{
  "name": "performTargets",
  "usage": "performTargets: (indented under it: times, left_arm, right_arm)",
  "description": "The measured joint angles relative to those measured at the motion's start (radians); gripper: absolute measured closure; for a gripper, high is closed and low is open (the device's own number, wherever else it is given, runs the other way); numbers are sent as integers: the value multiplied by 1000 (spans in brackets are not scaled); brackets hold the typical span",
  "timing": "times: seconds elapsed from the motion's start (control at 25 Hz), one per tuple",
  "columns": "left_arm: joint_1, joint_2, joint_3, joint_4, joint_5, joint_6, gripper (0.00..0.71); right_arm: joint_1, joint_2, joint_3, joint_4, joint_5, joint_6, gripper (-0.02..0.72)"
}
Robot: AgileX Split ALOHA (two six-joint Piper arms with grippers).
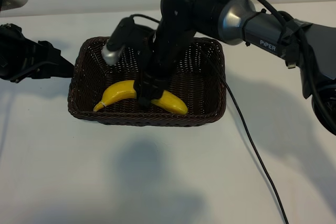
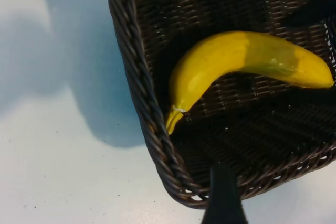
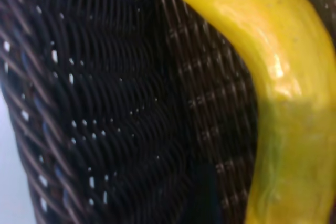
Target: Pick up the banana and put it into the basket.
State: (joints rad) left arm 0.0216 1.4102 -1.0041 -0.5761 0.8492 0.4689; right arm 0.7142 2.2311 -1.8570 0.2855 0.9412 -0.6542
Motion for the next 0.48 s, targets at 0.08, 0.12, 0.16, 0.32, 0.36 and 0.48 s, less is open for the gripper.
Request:
performTargets:
  times: [0.08, 0.12, 0.16, 0.32, 0.36, 0.48]
  left_arm:
    - [0, 0, 0, 0, 0, 1, 172]
    - [0, 0, 0, 0, 0, 1, 172]
    - [0, 0, 0, 0, 0, 1, 172]
    - [0, 0, 0, 0, 0, 2, 172]
    - [0, 0, 0, 0, 0, 3, 172]
    - [0, 0, 0, 0, 0, 11, 172]
  right_arm:
    - [0, 0, -47, -24, 27, 31, 96]
    - [0, 0, -73, -40, 39, 44, 97]
    - [0, 0, -98, -57, 56, 60, 98]
    - [0, 0, -176, -125, 130, 118, 98]
    - [0, 0, -193, -141, 148, 132, 98]
    - [0, 0, -220, -183, 198, 162, 98]
